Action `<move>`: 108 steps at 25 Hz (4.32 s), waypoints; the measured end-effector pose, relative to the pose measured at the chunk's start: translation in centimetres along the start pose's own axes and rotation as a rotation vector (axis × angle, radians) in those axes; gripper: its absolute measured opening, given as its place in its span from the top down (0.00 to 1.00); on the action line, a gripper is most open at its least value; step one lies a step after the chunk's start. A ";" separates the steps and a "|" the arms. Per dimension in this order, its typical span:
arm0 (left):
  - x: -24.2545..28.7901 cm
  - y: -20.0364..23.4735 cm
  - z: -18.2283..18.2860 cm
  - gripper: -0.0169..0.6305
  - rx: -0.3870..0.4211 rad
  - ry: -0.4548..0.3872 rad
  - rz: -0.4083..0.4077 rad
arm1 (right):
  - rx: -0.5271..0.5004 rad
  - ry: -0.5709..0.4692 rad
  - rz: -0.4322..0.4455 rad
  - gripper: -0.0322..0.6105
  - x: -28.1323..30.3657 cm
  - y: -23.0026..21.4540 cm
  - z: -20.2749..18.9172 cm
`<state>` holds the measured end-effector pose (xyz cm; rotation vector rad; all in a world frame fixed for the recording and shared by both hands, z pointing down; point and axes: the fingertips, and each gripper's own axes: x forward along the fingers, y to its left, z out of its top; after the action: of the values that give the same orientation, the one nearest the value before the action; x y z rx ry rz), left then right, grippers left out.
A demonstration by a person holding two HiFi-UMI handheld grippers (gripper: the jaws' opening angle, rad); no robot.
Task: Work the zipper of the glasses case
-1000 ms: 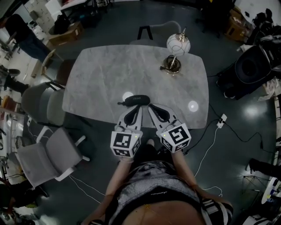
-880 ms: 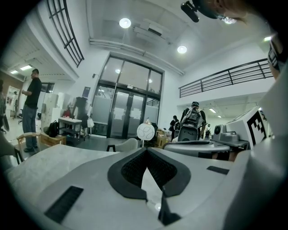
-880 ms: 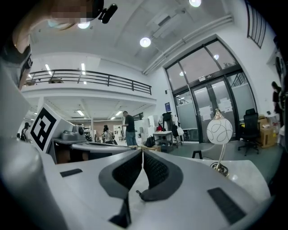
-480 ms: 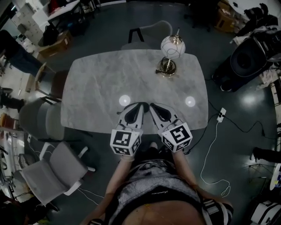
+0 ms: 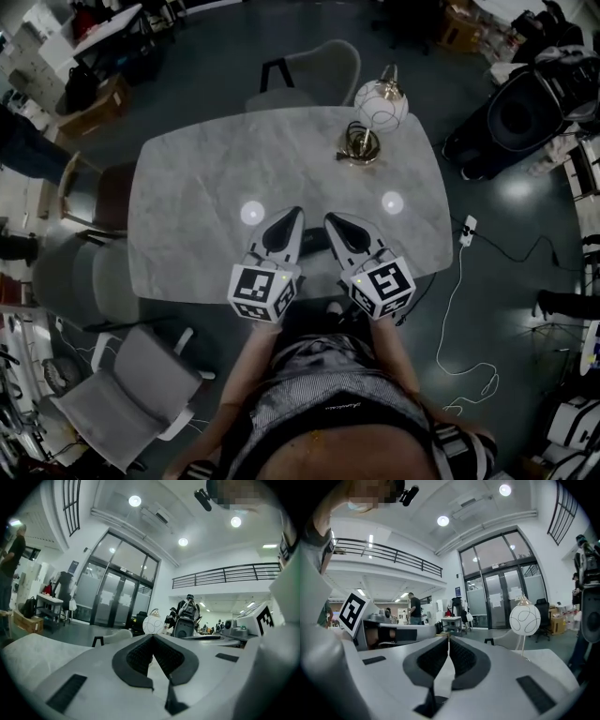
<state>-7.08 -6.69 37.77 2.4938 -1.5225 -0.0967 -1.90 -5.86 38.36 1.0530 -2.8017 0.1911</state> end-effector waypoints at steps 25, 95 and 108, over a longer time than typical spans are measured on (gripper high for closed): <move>3.3 6.8 -3.3 0.97 -0.072 0.111 -0.062 | 0.001 0.099 -0.083 0.85 5.1 -3.6 -2.1; -4.7 6.7 -26.0 0.76 -0.333 0.741 -0.067 | -0.328 0.792 0.322 0.85 5.4 -0.1 -25.5; -3.3 4.2 -29.5 0.59 -0.011 0.945 -0.494 | -0.359 0.820 0.433 0.85 3.1 1.2 -25.9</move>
<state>-7.31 -1.19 67.23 2.2731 -0.5169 0.8532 -2.70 -2.59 64.27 0.1881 -2.1372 0.1174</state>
